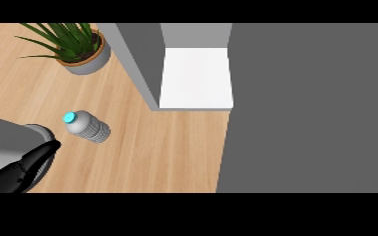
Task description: Pick up the bottled water, place it into the cabinet and close the cabinet
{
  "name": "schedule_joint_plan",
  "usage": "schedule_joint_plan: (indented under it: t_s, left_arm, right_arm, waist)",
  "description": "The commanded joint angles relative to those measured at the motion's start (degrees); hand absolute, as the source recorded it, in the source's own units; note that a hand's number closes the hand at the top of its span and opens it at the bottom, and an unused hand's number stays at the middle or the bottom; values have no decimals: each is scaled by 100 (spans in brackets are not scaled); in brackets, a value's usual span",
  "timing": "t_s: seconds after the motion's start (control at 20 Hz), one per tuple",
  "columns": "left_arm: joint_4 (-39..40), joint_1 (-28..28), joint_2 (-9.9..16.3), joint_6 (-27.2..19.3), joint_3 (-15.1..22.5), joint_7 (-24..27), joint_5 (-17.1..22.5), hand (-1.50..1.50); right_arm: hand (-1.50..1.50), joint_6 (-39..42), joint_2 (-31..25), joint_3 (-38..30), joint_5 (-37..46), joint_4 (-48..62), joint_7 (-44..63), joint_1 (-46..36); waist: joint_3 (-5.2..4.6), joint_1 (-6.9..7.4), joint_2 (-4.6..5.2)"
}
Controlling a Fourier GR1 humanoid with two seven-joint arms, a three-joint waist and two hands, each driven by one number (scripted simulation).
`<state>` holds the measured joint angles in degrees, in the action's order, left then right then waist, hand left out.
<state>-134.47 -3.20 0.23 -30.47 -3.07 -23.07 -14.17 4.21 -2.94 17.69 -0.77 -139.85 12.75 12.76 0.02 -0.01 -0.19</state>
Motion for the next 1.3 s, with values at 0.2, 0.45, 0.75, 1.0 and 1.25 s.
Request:
schedule_joint_plan:
  t_s: [0.2,0.45,0.75,1.0,1.25]
  left_arm:
    - [-647,-134,-21,-346,670,-867,-822,-150]
    - [-1094,-437,110,-344,693,-1299,-933,-150]
    - [-975,-567,297,-391,687,-1402,-944,-150]
    - [-828,-462,529,-353,440,-1390,-673,-150]
    - [-544,-525,404,-431,466,-1409,-788,-150]
  right_arm:
    - [-150,-244,111,738,500,-409,478,78]
    - [-150,-595,121,1124,833,-930,812,239]
    - [-150,-598,-220,1073,699,-1198,969,215]
    - [-150,-878,-170,1284,945,-959,774,174]
    - [-150,-1081,-250,1551,1146,-896,712,156]
  waist:
    - [-1,-2,8]
    - [-2,3,-18]
    - [1,-10,-15]
    - [-3,-13,-11]
    - [-2,-23,-5]
